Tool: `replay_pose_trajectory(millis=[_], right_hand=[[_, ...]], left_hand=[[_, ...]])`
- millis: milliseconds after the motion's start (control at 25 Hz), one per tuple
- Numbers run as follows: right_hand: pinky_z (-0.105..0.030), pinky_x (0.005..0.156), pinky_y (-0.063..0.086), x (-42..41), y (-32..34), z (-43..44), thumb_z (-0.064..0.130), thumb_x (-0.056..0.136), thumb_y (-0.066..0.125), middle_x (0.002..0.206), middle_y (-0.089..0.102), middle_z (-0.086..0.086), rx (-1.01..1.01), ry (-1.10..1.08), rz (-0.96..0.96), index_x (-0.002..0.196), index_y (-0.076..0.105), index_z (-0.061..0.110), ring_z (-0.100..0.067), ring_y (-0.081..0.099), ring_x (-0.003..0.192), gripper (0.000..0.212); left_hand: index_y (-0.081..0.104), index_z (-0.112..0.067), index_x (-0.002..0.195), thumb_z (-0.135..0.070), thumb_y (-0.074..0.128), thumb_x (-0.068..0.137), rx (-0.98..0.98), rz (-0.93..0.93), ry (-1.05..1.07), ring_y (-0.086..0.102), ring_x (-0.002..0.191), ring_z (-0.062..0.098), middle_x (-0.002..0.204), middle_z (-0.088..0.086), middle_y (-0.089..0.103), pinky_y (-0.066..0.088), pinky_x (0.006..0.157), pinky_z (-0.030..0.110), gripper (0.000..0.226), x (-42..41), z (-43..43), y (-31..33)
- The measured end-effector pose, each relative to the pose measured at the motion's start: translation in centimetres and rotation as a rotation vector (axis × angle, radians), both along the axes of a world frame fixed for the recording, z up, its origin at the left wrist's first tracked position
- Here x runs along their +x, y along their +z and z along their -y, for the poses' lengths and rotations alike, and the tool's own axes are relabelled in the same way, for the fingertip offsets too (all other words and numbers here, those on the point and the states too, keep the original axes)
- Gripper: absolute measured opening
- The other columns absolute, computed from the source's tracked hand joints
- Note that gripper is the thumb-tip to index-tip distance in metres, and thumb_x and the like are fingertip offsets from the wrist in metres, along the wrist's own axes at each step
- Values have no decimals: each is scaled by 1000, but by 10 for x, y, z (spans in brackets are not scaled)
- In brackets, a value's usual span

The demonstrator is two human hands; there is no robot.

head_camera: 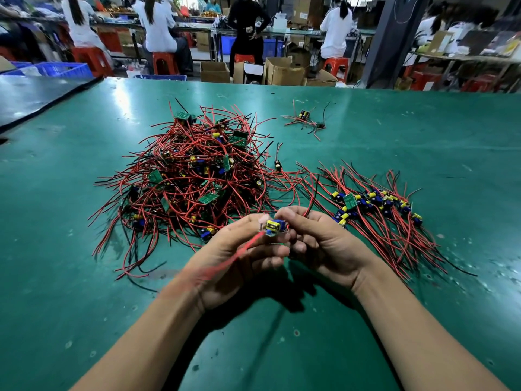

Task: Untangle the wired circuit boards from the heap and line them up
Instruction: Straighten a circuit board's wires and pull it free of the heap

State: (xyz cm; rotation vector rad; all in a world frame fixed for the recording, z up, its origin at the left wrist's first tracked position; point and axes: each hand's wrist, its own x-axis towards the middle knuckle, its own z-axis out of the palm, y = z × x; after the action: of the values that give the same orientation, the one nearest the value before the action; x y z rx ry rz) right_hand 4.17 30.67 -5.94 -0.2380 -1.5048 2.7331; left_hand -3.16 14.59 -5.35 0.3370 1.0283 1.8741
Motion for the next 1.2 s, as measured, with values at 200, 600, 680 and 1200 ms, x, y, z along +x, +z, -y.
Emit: replay_pose_trajectory(millis=[200,600,680,1200], right_hand=[[-17,53,45,-4,-6,-8,31,67,90,71,59,-2,74,-76,28,96,74,12,-6,51,50,38],[-20,51,44,0,-6,-8,29,80,82,67,63,0,536,-202,95,77,75,19,-13,53,54,13],[-20,46,40,-2,-7,-6,26,86,76,66,62,-1,548,-224,101,77,76,18,-12,51,52,12],[-36,71,44,-4,-11,1,28,72,84,98,57,-22,276,-89,84,94,74,12,-33,38,93,29]], left_hand=[[67,-13,81,-11,71,75,-2,-24,29,72,71,22,87,14,73,59,62,30,8,-1,-2,-6],[59,-4,84,-7,77,66,-140,-289,253,67,62,22,81,24,61,58,58,28,26,0,-8,-16],[60,-4,83,-6,77,65,-154,-295,252,67,63,23,82,25,60,58,59,29,25,-1,-8,-16],[73,-1,86,1,59,91,-232,-395,146,71,61,23,73,14,71,55,53,22,15,-1,-9,-16]])
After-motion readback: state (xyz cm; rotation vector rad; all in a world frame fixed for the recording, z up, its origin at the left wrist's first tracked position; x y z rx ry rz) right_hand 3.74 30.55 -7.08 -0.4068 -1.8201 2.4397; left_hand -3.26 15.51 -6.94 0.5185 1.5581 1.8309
